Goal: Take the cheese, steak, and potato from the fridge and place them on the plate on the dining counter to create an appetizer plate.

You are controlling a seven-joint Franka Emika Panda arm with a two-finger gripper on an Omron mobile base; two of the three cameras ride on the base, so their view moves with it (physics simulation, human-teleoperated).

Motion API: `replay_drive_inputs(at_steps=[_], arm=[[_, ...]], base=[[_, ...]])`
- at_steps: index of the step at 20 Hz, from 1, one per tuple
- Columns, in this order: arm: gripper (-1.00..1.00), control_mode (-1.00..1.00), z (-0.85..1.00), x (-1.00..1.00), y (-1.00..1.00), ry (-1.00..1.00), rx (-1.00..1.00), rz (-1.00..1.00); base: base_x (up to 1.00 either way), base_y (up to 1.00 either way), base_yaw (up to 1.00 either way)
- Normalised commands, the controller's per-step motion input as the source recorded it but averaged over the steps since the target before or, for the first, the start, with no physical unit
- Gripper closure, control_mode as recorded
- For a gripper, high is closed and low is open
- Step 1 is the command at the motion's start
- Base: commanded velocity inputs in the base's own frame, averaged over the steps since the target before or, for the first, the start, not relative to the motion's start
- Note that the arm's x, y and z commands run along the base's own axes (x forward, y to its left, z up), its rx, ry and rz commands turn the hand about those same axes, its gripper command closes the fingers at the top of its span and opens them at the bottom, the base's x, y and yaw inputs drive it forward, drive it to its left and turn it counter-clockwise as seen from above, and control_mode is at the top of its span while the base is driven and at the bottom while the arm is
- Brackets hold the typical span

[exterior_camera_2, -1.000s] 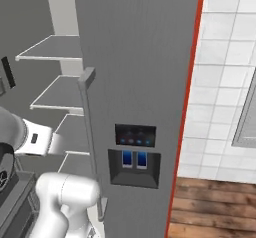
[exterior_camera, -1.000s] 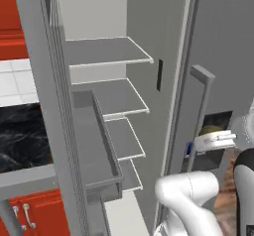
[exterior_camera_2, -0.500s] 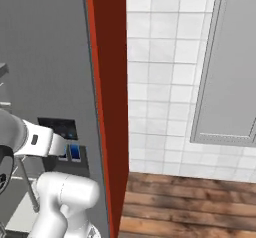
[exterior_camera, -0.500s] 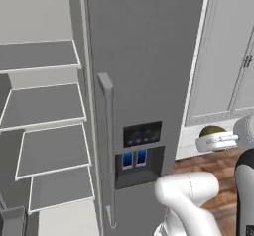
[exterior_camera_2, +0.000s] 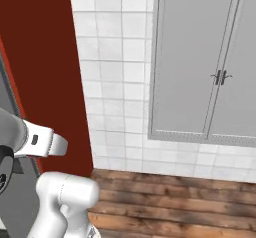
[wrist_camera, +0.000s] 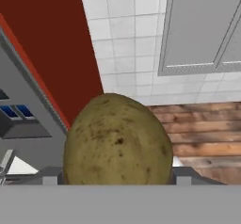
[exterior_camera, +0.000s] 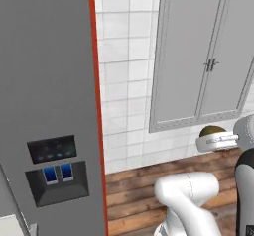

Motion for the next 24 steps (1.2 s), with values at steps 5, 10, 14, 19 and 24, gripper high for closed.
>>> replay_drive_inputs(at_steps=[5,10,14,19,24], arm=[[1.0,1.0,0.0,0.0,0.0,0.0,0.0,0.0],[1.0,1.0,0.0,0.0,0.0,0.0,0.0,0.0],[1.0,1.0,0.0,0.0,0.0,0.0,0.0,0.0],[1.0,1.0,0.0,0.0,0.0,0.0,0.0,0.0],[1.0,1.0,0.0,0.0,0.0,0.0,0.0,0.0]], base=[[-0.06,-1.0,0.0],[-0.32,-1.0,0.01],[-0.81,-0.9,0.19],[-0.99,-0.42,0.43],[-0.99,-0.57,0.55]])
